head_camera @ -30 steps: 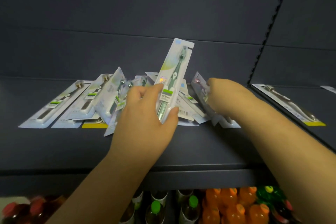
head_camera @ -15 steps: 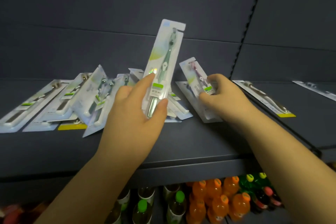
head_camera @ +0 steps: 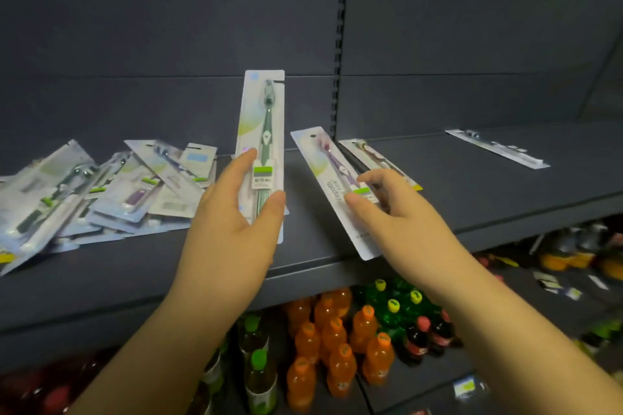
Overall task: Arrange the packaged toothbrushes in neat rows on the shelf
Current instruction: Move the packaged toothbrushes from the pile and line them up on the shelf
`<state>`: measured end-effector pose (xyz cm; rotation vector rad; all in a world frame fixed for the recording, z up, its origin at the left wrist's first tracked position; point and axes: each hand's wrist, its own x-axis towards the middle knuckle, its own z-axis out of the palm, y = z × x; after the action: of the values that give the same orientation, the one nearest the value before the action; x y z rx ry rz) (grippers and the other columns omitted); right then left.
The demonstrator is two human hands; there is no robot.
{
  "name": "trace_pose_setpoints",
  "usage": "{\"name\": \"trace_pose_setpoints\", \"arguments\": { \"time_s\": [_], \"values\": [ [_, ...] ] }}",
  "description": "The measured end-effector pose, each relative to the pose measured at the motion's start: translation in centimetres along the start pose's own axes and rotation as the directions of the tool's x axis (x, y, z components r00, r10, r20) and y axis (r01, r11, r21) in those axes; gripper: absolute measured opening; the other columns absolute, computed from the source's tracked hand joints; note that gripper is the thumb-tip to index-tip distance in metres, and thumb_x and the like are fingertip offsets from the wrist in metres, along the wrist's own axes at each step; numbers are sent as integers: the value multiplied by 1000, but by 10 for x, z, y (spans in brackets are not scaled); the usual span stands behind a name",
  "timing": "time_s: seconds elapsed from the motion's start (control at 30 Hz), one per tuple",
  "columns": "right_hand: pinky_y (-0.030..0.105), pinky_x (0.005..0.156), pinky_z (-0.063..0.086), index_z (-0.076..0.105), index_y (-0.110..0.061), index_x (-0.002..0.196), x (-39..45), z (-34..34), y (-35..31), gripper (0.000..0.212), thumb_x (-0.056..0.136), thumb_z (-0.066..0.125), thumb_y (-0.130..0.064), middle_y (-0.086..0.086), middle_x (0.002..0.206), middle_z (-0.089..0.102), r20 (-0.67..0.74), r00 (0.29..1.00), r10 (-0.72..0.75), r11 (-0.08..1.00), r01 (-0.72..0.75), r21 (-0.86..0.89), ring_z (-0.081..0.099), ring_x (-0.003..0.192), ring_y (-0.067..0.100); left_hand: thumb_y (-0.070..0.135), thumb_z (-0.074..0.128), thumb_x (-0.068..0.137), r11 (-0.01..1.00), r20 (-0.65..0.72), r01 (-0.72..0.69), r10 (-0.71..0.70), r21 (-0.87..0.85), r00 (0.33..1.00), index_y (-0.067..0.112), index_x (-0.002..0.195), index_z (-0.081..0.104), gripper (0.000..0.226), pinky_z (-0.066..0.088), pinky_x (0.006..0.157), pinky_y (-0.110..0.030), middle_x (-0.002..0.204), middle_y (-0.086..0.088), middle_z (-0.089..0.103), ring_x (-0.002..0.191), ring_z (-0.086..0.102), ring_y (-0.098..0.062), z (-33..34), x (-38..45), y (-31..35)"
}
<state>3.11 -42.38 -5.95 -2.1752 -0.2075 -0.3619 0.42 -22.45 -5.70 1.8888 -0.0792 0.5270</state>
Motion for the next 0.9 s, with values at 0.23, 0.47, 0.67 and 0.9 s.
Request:
{"name": "trace_pose_setpoints", "arguments": {
  "time_s": [0.23,0.47,0.67,0.9],
  "values": [
    [32,57,40,45,-34,105,-31,-92,52,22,95,45,-54,-3,68,58,-67,998,-4,984,-8,-176,54,62,6,36,63,89,1000,-1,6,-6,-30,1000,50,121,43,40,57,70,-32,115,21,59,88,64,-9,88,-26,40],
    [32,51,36,39,-33,109,-54,-177,111,26,96,39,-56,-3,65,60,-92,996,-11,948,-19,-317,57,61,9,37,58,92,998,16,49,-50,41,999,45,128,38,42,41,52,-3,123,20,52,89,56,4,184,-59,80],
    [30,49,32,37,-31,108,-52,-218,141,25,98,37,-55,-6,69,58,-56,998,-17,954,0,-301,56,61,8,39,58,91,991,36,74,-78,108,996,45,127,36,43,43,55,-11,127,17,51,93,57,0,240,-74,94],
    [28,50,31,32,-30,104,-18,-219,150,24,99,36,-54,-10,77,56,21,999,-39,969,43,-245,54,66,5,41,58,90,974,-47,93,-86,204,995,46,124,37,40,44,67,-24,122,17,53,96,57,-6,245,-48,97]
  ]
}}
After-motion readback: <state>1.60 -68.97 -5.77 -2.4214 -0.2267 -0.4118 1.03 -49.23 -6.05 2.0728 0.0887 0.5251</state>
